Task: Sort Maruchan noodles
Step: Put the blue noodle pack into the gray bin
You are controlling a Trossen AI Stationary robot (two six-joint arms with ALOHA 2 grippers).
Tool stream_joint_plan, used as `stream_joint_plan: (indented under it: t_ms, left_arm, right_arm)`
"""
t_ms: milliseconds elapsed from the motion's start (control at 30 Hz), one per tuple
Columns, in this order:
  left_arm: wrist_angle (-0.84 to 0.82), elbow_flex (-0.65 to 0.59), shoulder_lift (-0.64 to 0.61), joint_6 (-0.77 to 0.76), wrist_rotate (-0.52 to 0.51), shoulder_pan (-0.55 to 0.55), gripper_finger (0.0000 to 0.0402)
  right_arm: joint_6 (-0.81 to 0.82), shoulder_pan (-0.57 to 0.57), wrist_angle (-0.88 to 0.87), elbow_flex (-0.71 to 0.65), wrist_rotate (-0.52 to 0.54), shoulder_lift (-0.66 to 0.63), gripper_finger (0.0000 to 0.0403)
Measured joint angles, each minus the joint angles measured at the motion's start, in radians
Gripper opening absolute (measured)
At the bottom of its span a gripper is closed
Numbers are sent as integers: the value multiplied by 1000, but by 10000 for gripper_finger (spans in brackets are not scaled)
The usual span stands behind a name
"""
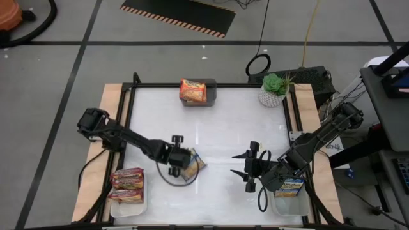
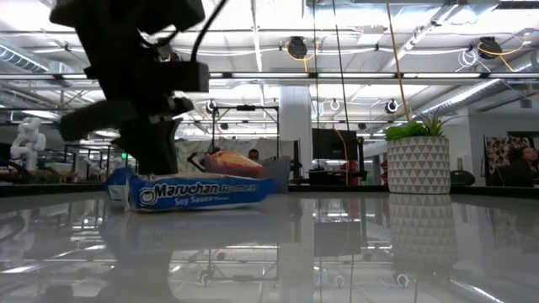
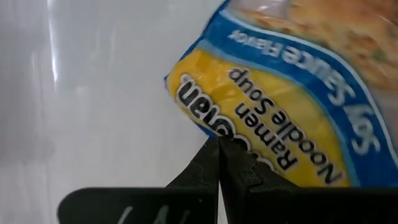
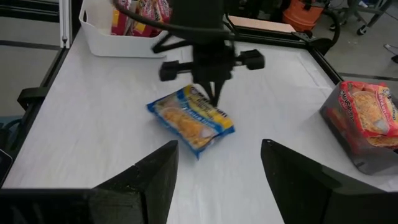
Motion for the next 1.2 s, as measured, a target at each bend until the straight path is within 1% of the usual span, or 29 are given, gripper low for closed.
stream_joint_plan:
  t_ms: [100,233,400,600,833,967,1067,1200]
  left_arm:
    - [12,10,0,56,-1,-36,1]
    - [11,29,0,61,-8,-53,1]
    - [13,45,0,31,-57,-45,1]
    - [-35,45,0,-34,-61,-17,2]
    - [-75,45,0,-77,-66,6,12]
    - [-72,45,0,-106,-126,22,14]
    - [-76,45,0,-130,-133,35,15]
    - [-108,45,0,-158,-179,34,16]
  right_arm:
    - [0,0,0,0,0,0,224]
    - [0,0,0,0,0,0,224]
    - [1,0,0,0,-1,0,224]
    - [0,0,0,0,-1,0,224]
    - [0,0,0,0,-1,0,224]
    - [3,0,0,0,-1,0,224]
    - [3,0,0,0,-1,0,224]
    - [3,0,0,0,-1,0,224]
